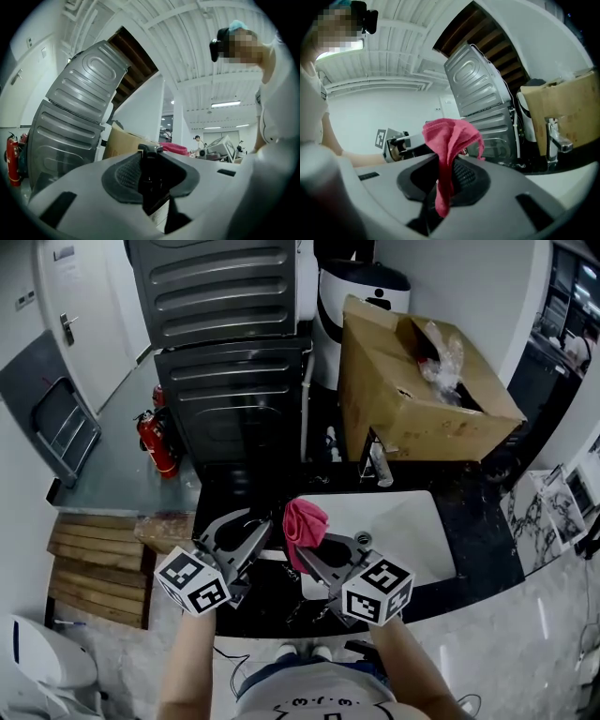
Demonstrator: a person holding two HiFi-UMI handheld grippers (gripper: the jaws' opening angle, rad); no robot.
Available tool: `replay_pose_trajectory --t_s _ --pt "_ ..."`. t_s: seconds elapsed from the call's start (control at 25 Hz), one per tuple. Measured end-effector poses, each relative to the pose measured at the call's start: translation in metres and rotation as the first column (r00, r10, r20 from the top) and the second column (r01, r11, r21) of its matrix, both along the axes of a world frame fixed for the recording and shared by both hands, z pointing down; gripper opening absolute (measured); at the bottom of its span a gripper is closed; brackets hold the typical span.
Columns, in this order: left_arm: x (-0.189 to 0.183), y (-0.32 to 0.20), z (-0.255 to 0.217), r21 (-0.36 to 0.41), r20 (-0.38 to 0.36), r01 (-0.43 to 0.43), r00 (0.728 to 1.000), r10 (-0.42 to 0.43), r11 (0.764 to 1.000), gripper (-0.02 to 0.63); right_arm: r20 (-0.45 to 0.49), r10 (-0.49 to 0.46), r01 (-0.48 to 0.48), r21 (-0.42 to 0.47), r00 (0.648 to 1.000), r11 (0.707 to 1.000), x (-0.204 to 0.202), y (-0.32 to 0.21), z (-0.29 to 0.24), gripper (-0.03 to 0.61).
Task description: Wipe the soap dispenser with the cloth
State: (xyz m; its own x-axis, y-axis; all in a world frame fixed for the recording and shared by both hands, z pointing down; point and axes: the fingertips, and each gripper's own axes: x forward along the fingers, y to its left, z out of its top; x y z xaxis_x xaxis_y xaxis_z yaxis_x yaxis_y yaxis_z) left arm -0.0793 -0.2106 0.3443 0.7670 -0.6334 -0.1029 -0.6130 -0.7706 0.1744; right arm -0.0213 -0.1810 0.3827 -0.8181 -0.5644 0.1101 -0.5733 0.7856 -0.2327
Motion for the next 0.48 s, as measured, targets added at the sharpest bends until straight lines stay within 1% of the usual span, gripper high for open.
replay_pose_trajectory --t_s 0.12,0.24,0.4,0.48 --pt "0.001 -0.003 0.002 -0.006 0.003 0.015 1.0 -0.015 1.0 0.104 -0.027 -0.034 0.034 -0.03 0.999 0.999 -0.012 0.003 0.016 0.061" --pt "-0.002 -0.005 0.003 -0.016 -0.014 0.03 0.999 -0.031 0.999 0.104 -0.046 -0.035 0.031 -0.081 0.998 0.996 -0.014 0.004 0.036 0.061" --pt "-0.005 -0.004 0.002 -0.004 -0.024 0.026 0.999 -0.026 1.0 0.104 -0.097 -0.04 0.025 -0.16 0.994 0.987 -0.013 0.004 0.066 0.061" --pt "-0.006 -0.004 0.002 -0.002 -0.022 0.019 1.0 -0.019 1.0 0.104 -0.078 -0.035 0.019 -0.195 0.996 0.981 -0.01 0.002 0.073 0.061"
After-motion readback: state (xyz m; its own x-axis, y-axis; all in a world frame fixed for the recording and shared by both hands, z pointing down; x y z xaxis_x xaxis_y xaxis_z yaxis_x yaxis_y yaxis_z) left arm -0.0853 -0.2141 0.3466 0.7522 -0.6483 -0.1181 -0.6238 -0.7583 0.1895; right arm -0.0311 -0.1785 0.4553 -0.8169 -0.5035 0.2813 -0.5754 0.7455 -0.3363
